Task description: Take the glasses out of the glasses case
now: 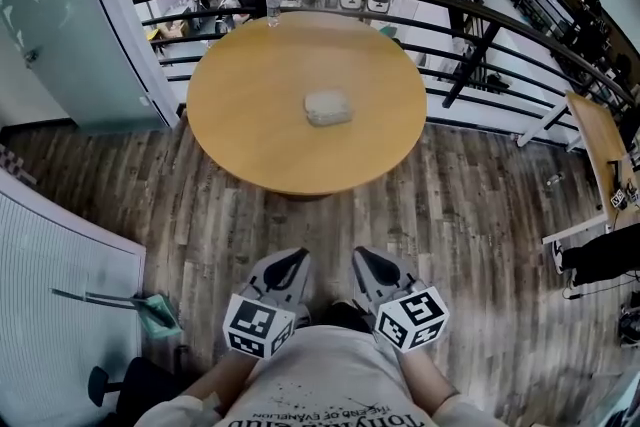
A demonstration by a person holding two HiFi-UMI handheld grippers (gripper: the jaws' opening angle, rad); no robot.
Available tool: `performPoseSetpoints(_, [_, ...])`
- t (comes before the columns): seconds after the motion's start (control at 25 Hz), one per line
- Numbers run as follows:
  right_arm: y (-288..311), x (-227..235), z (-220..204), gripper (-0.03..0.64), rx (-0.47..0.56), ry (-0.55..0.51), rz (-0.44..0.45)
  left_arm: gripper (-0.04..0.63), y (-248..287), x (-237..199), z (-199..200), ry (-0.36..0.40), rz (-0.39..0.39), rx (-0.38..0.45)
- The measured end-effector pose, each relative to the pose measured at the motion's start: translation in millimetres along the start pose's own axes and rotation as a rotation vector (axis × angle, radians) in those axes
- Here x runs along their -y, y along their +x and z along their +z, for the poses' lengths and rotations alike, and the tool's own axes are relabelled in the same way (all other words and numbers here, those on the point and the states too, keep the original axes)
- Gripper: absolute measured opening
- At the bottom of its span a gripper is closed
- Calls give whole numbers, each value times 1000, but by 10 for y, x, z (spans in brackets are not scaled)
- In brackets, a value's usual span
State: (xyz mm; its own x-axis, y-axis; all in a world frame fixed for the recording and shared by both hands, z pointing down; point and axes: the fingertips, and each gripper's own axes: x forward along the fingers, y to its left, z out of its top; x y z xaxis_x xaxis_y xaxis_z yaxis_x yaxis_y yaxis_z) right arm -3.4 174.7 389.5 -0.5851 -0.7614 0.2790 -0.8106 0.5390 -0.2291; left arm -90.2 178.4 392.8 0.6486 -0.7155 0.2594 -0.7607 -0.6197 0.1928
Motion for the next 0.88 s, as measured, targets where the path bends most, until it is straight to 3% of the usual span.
performPoseSetpoints(0.28, [167, 72, -67, 25, -13, 27, -4, 29, 91, -165, -45, -8, -8, -2])
performPoseSetpoints(0.56, [589, 423, -27, 25, -14, 68, 31, 29, 539, -506, 0, -24, 18, -19])
performPoseSetpoints(0.88, [1285, 1202, 535, 25, 18, 39, 58, 30, 1478, -992, 401, -23, 36, -14])
